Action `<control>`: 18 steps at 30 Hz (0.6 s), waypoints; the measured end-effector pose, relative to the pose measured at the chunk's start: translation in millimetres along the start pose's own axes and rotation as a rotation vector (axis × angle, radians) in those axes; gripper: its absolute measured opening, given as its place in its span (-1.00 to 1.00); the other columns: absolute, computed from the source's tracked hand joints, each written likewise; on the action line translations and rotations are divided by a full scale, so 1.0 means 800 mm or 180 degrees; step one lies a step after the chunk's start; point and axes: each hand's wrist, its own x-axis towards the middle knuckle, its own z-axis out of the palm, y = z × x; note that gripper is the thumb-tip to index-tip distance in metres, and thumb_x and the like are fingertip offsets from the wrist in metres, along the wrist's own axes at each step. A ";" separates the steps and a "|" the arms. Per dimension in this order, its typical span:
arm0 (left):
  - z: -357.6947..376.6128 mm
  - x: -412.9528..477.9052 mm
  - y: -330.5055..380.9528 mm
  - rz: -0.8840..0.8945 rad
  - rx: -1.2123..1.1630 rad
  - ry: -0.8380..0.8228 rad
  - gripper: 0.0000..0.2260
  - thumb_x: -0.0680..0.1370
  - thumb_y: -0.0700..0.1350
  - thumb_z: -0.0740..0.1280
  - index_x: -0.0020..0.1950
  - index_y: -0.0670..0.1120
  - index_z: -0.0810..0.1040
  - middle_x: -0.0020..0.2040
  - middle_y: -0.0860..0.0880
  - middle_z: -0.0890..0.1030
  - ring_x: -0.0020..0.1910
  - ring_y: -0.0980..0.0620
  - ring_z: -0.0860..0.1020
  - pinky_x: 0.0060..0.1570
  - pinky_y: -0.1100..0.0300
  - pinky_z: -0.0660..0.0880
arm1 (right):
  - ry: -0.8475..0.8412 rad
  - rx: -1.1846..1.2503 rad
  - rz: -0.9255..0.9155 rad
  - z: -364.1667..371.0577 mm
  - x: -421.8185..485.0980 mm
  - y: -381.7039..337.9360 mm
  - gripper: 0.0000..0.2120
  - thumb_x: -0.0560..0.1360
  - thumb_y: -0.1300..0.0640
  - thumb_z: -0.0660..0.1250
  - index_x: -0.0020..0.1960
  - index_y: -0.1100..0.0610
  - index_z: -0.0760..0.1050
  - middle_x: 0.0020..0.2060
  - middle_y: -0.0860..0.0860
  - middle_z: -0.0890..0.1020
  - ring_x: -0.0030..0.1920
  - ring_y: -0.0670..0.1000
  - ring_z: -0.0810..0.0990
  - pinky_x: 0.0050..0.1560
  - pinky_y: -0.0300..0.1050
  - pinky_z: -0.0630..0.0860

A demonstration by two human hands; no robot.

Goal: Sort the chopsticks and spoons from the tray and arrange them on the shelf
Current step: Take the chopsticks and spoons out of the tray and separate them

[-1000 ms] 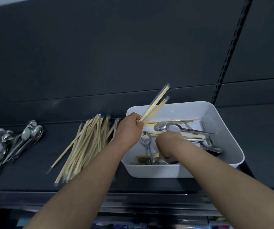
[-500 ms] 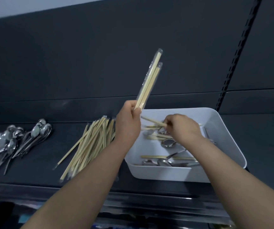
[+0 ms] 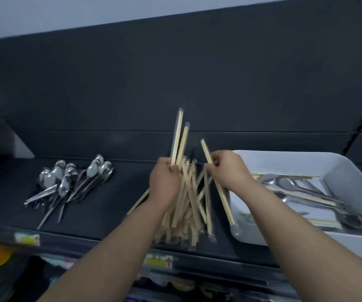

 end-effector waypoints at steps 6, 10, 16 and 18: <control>-0.045 0.026 -0.061 -0.0410 0.0662 -0.0989 -0.70 0.60 -0.05 0.25 0.31 -0.11 0.46 0.19 -0.10 0.55 0.11 -0.08 0.56 0.14 0.08 0.51 | -0.0218 -0.0166 0.0285 0.083 0.012 -0.021 -0.82 0.54 0.09 0.29 -0.02 0.19 0.58 -0.13 0.10 0.64 -0.04 0.15 0.61 -0.17 -0.15 0.41; -0.057 0.037 -0.078 0.0157 0.1349 -0.1395 -0.87 0.61 -0.02 0.24 0.03 -0.01 0.55 -0.02 -0.03 0.58 -0.01 -0.03 0.57 0.06 0.10 0.52 | -0.0395 -0.0844 0.0129 0.109 0.006 -0.026 -0.82 0.54 0.15 0.21 -0.23 0.11 0.45 -0.24 0.05 0.51 -0.01 0.18 0.59 -0.20 -0.14 0.35; -0.046 0.055 -0.060 0.0813 0.1120 -0.1153 -0.80 0.59 -0.11 0.23 0.17 0.00 0.58 0.10 0.04 0.63 0.07 0.00 0.58 0.07 0.10 0.54 | 0.0238 -0.1595 -0.0133 0.089 -0.017 -0.023 -0.70 0.48 0.18 0.22 0.11 -0.06 0.60 0.03 0.03 0.59 0.14 0.12 0.52 -0.12 -0.10 0.45; -0.030 0.051 -0.043 0.1030 0.0898 -0.1209 -0.81 0.59 -0.13 0.24 0.13 0.02 0.59 0.06 0.06 0.64 0.05 0.01 0.59 0.06 0.08 0.55 | 0.0527 -0.1797 -0.0156 0.070 -0.023 -0.015 -0.71 0.49 0.19 0.21 0.10 -0.05 0.59 0.00 0.02 0.58 0.12 0.11 0.51 -0.20 -0.12 0.38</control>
